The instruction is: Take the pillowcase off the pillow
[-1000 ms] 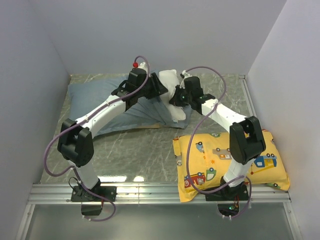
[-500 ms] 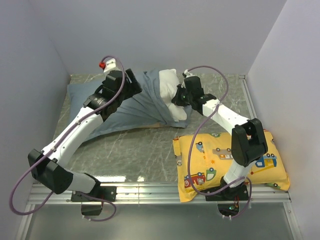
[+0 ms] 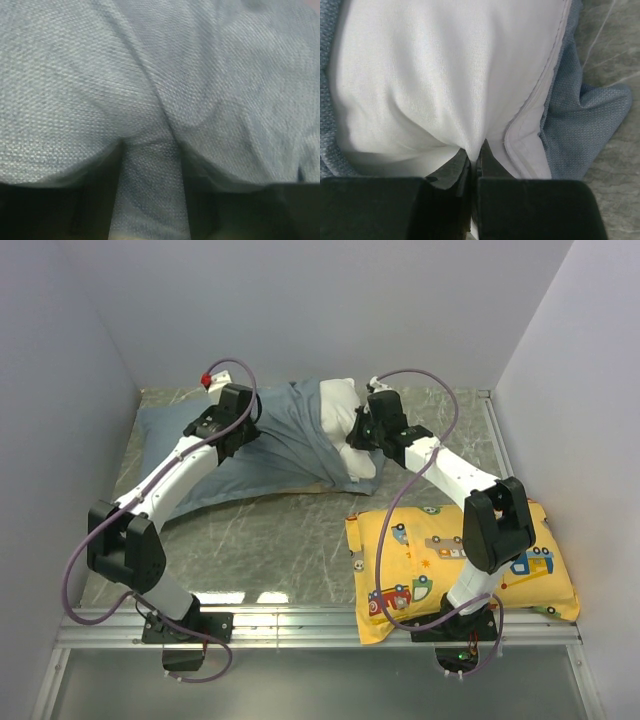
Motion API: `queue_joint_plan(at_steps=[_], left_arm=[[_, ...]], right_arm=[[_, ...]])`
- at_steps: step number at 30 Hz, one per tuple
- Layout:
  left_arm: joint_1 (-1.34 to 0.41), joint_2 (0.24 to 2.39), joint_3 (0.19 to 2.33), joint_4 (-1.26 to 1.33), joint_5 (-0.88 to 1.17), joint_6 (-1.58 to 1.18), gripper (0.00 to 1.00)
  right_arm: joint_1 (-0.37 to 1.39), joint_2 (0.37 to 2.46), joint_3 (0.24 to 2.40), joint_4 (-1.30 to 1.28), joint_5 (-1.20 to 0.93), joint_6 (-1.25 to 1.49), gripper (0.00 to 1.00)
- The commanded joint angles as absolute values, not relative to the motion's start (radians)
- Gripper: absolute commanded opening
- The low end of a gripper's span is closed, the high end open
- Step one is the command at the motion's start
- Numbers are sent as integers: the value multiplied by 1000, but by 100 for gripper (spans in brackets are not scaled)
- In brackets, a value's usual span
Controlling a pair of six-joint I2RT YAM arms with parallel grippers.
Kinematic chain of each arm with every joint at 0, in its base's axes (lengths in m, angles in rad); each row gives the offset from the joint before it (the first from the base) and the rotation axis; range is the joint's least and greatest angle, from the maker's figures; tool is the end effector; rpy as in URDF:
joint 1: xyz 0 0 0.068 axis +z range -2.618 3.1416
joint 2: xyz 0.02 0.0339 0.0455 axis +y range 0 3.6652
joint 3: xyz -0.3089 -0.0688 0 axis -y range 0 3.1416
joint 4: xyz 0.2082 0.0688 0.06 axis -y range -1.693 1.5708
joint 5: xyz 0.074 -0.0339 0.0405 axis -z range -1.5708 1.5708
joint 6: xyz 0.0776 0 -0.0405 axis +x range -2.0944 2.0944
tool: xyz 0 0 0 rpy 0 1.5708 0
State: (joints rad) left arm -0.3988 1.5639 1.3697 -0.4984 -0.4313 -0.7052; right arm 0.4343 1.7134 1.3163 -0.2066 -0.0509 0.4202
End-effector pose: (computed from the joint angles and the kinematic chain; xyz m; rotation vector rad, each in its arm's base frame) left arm 0.3305 -0.1040 0.3488 -0.5546 2.1213 -0.1304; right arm 0.3647 0.1735 0.3081 -0.0454 2.2246 0.5357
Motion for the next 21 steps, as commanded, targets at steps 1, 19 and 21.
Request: queue_joint_plan(at_steps=[1,19,21], left_arm=[[-359,1578,1413,-466,-405,-690,25],[-78,1477,1468,-514,-221,-589,0],[-103,1456,1456,-506,-189,-601,9]], right_arm=[[433,1695,1370,-224,37,397,0],[275,1562,1296,-236,32,422,0],[290,1555,1289,-230,9,425,0]])
